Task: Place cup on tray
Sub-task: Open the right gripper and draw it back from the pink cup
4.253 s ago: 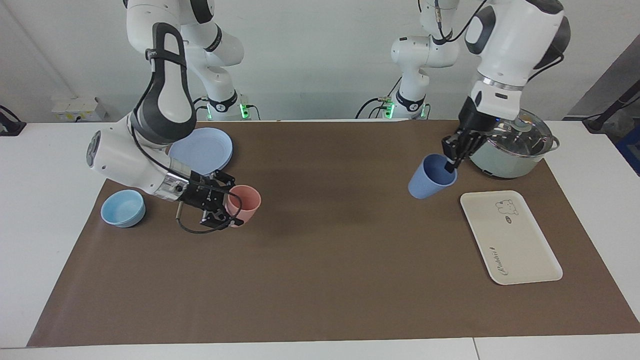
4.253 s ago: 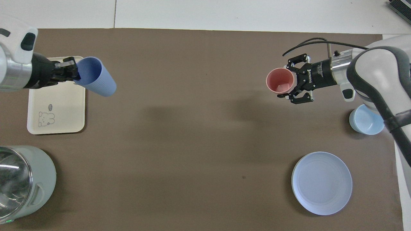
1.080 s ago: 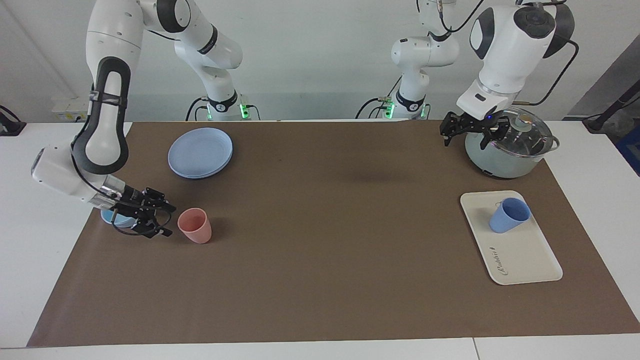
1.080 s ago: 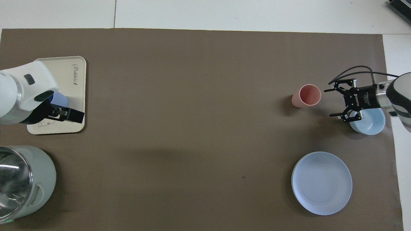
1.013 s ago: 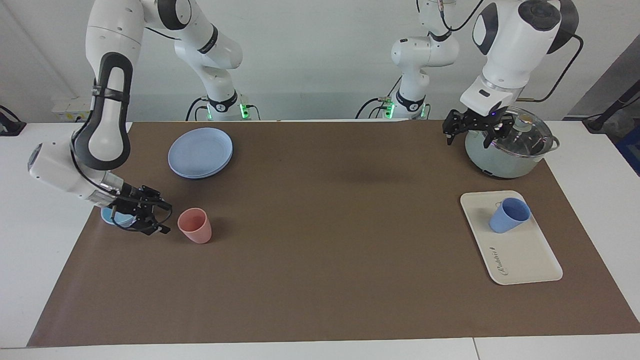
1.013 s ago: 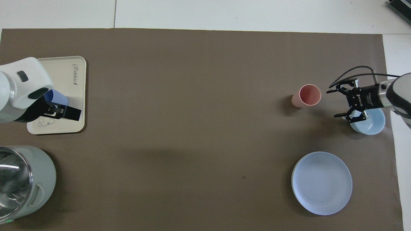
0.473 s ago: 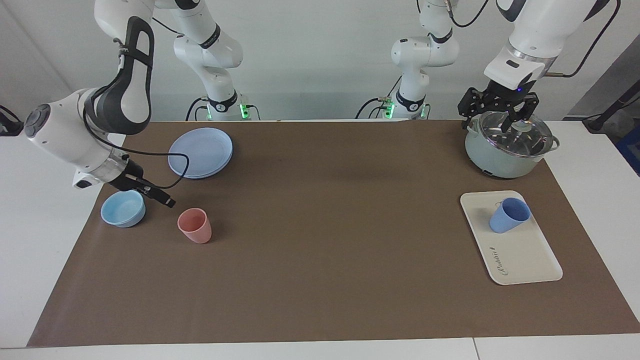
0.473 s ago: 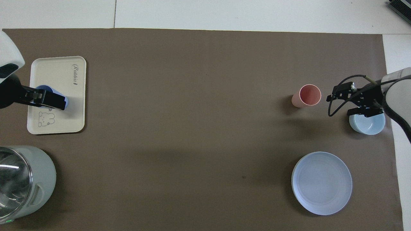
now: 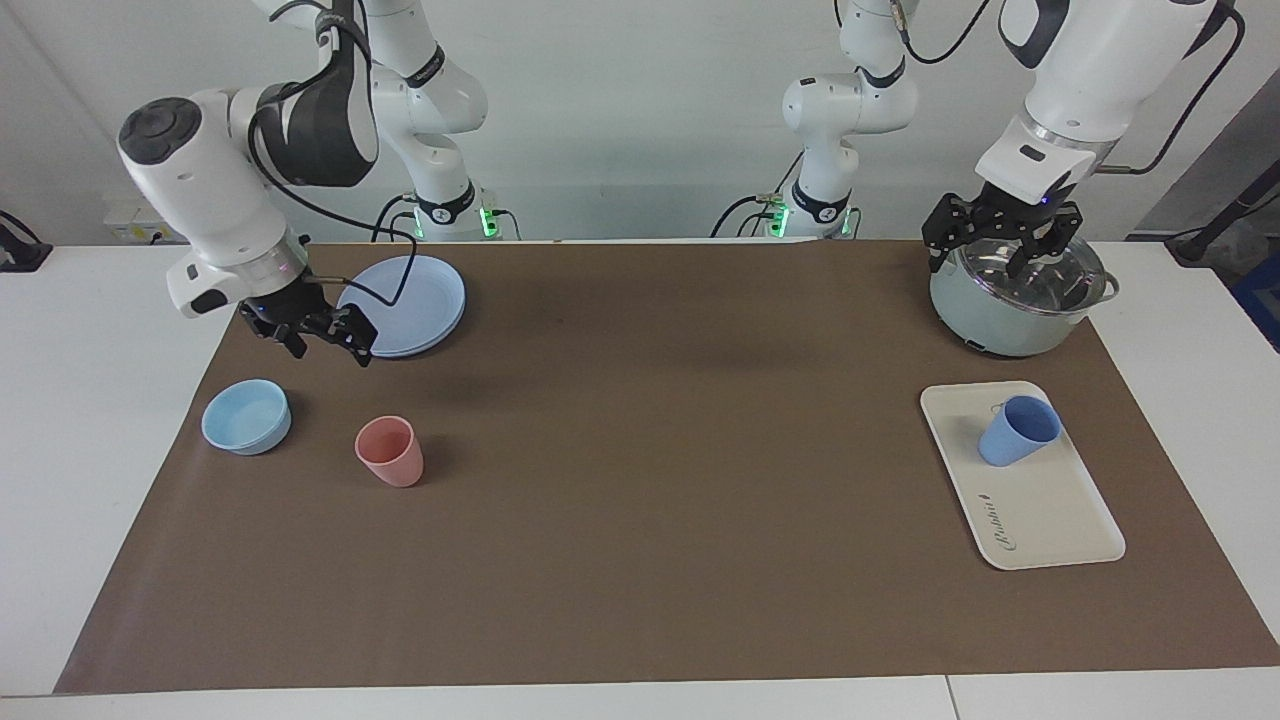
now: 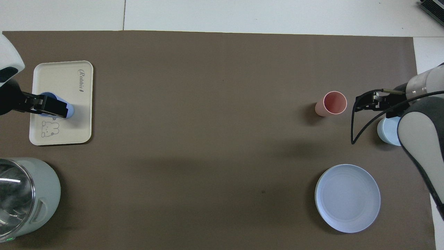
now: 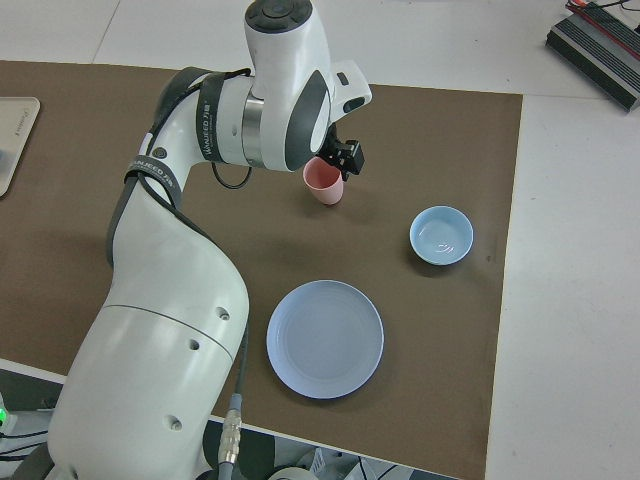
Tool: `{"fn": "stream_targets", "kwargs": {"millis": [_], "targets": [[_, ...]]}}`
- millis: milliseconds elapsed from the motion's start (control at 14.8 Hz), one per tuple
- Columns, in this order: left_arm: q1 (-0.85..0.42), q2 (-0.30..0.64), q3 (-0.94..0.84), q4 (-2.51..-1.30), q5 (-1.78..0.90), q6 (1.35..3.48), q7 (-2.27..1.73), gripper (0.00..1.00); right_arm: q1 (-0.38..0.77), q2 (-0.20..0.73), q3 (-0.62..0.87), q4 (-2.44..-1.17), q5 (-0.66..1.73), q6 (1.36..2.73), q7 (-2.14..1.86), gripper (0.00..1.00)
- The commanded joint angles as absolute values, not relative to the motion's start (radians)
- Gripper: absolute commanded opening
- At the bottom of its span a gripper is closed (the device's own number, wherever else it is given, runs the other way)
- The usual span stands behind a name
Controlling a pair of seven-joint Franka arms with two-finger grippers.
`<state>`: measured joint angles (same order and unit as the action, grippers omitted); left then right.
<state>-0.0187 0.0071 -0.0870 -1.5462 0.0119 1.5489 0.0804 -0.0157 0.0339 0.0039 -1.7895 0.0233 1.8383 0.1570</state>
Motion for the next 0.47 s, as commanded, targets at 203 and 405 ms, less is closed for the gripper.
{"fn": "stream_targets", "kwargs": {"millis": [203,405], "targets": [[0.002,-0.029,-0.089,-1.601,-0.018,1.591,0.083,1.00,0.037,0.025,0.006,-1.634,-0.026,1.691,0.143,0.99],[-0.009,-0.026,-0.089,-1.591,-0.018,1.572,0.083,1.00,0.031,-0.011,0.006,-1.647,-0.023,1.635,0.140,1.00]]}}
